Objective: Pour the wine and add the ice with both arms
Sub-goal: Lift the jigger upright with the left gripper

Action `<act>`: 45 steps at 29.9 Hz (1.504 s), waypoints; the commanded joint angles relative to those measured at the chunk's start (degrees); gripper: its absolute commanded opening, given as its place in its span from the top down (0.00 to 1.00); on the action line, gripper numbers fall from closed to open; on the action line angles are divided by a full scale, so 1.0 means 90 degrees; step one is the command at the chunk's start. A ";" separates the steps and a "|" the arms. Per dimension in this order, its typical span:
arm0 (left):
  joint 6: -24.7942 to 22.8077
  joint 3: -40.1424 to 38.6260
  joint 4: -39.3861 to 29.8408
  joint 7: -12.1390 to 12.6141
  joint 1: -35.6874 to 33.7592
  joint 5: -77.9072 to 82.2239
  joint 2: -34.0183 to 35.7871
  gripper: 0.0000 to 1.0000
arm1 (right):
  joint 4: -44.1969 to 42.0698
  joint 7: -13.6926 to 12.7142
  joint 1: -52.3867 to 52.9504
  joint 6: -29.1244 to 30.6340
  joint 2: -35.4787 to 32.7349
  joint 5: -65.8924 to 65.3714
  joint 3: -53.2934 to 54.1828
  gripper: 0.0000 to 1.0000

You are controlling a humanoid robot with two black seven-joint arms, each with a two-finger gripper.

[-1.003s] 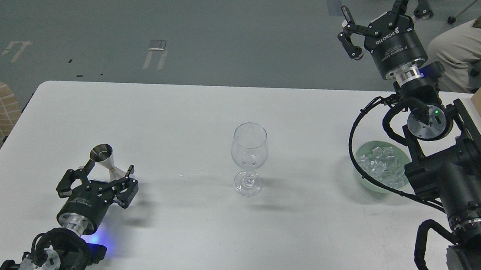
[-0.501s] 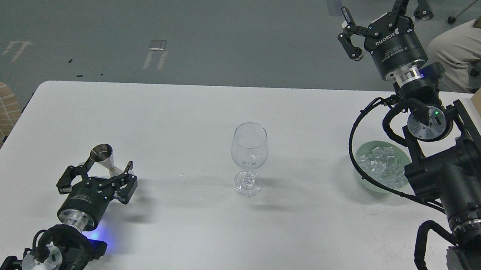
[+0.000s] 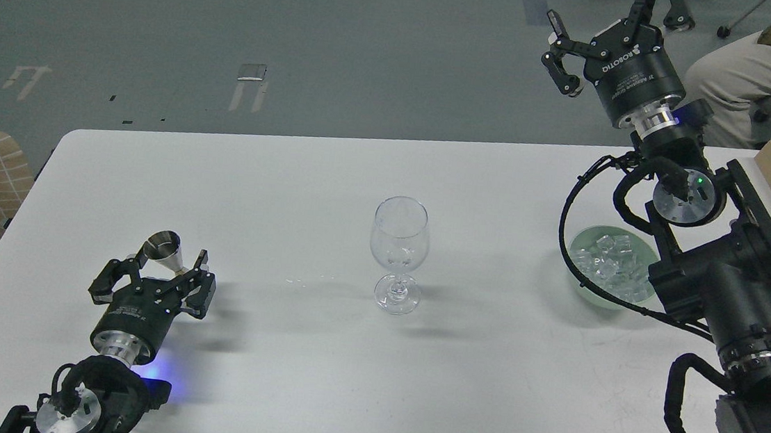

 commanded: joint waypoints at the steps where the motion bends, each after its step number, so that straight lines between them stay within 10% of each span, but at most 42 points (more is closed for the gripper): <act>1: -0.0224 0.0000 -0.0003 -0.0017 0.0009 -0.0017 0.0000 0.30 | 0.0006 0.0000 -0.0002 0.0000 0.0000 0.0000 0.0000 0.00; 45: -0.0303 0.0029 0.0104 0.0061 0.0038 -0.0037 0.0000 0.59 | 0.0016 0.0000 -0.0051 0.0000 0.0000 0.0000 0.0000 0.00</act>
